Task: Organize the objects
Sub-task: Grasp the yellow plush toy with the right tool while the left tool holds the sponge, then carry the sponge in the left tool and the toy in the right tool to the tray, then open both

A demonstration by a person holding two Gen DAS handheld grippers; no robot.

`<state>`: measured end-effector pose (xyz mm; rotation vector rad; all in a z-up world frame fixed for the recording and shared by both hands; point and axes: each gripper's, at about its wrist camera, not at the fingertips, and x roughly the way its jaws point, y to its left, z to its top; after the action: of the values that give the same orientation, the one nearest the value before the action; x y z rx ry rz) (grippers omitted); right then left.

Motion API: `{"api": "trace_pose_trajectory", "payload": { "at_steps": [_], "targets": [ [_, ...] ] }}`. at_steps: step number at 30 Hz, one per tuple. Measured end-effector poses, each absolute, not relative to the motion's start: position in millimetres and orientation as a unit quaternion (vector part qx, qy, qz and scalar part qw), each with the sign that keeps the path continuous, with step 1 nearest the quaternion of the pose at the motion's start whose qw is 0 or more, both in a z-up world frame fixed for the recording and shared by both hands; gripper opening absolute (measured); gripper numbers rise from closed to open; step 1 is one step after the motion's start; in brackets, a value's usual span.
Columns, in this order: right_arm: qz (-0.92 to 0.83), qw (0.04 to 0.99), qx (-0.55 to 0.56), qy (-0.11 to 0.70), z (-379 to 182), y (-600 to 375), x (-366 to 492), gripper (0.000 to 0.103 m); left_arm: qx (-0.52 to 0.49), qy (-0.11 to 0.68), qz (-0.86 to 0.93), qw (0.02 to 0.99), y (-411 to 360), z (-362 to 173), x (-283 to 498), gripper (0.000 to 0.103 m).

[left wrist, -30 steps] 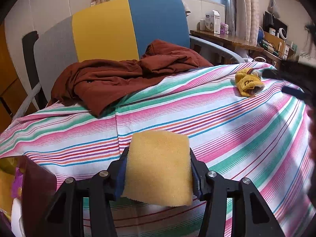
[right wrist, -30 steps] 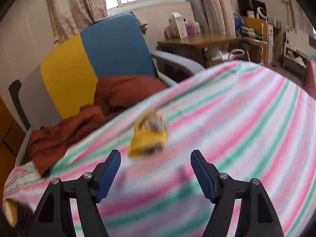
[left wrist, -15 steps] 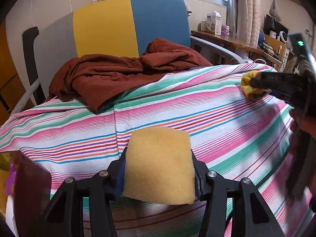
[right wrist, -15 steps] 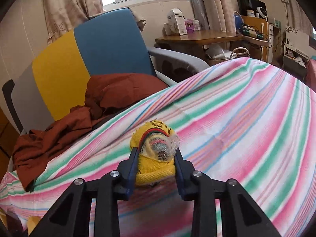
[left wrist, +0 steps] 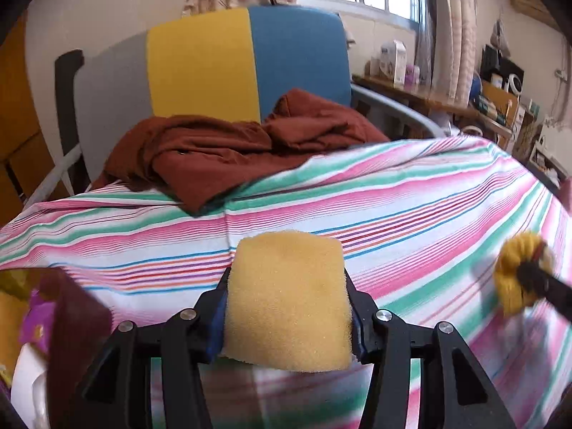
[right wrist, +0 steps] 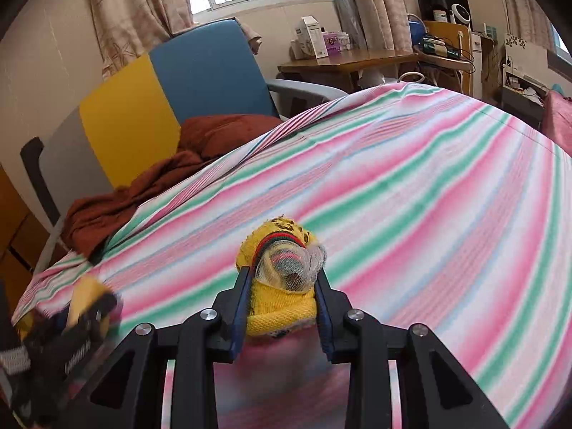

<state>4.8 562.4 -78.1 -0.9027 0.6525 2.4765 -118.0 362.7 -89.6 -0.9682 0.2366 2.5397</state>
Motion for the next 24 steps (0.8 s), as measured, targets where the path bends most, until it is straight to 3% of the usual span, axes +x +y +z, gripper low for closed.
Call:
{"api": "trace_pose_trajectory", "payload": {
  "at_steps": [14,24],
  "targets": [
    [0.897,0.151,-0.335,0.246,-72,468,74,0.032,-0.307,0.067,0.914,0.255,312,-61,-26,0.053],
    [0.913,0.085,-0.336,0.216,-46,410,85,0.032,-0.313,0.006,0.909,0.277,226,-28,21,0.053]
  ]
}}
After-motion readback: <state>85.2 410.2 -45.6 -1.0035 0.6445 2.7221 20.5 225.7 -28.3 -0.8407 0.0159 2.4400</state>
